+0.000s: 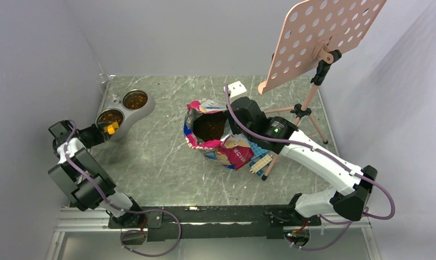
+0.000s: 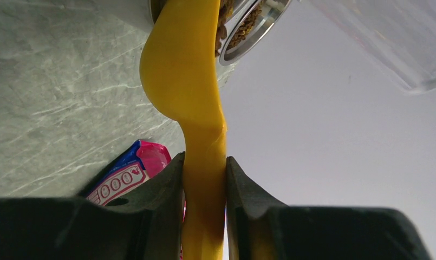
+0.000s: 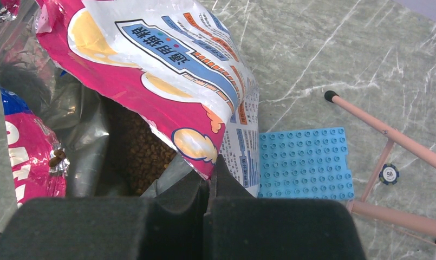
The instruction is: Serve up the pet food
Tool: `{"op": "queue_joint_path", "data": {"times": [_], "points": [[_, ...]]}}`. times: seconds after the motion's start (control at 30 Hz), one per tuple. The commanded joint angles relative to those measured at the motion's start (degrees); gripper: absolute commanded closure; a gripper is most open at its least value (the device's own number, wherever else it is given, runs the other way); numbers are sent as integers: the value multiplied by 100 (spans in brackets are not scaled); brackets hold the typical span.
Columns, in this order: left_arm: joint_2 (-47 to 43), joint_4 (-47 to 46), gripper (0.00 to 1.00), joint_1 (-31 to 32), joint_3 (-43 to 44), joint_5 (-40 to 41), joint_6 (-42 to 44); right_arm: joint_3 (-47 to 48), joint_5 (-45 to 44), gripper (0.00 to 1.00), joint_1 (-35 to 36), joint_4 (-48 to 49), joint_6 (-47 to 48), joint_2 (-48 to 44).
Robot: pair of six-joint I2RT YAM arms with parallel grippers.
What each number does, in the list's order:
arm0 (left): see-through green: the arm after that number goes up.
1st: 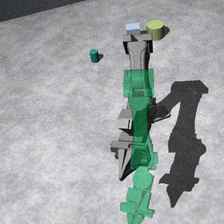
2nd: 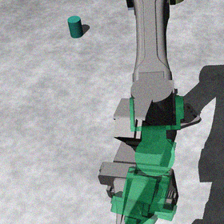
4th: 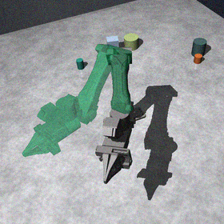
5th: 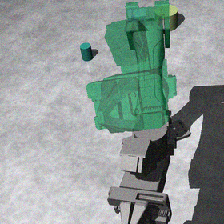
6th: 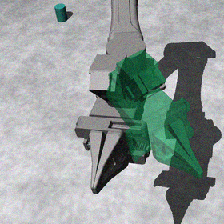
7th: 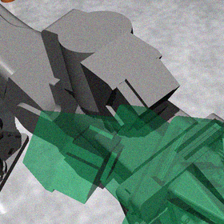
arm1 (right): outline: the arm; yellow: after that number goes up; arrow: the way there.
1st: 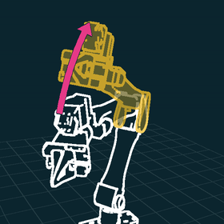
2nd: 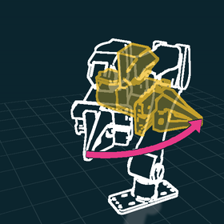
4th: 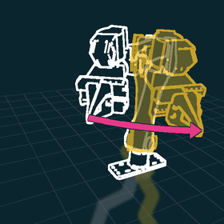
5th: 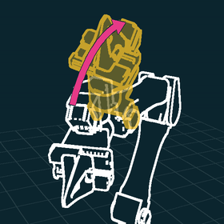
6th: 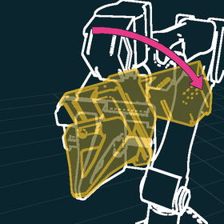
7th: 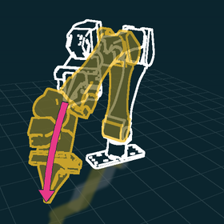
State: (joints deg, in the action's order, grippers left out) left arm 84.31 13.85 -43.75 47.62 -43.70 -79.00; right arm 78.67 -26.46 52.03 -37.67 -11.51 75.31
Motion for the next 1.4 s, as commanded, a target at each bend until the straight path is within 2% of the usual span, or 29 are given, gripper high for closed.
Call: {"op": "queue_joint_path", "data": {"times": [0.0,0.17,0.27,0.47,0.9,1.1,1.37], "points": [[255,1425,100,213,613,380,105,116,11,100,-35,216,63,-29],[720,3139,100,409,1797,849,147,79,10,100,-32,216,53,-65],[1044,3710,100,490,2451,962,115,57,-15,100,-35,208,54,-102],[1359,4417,100,644,3173,1077,-219,17,-52,100,-34,190,50,-170],[1582,5101,100,806,4517,1121,-581,28,-44,100,-44,181,28,-203],[1508,5200,100,806,4622,1119,-684,52,-39,100,-42,151,17,-220],[1251,5215,100,806,4342,1099,-711,77,-18,100,-42,104,-14,-270]]}}
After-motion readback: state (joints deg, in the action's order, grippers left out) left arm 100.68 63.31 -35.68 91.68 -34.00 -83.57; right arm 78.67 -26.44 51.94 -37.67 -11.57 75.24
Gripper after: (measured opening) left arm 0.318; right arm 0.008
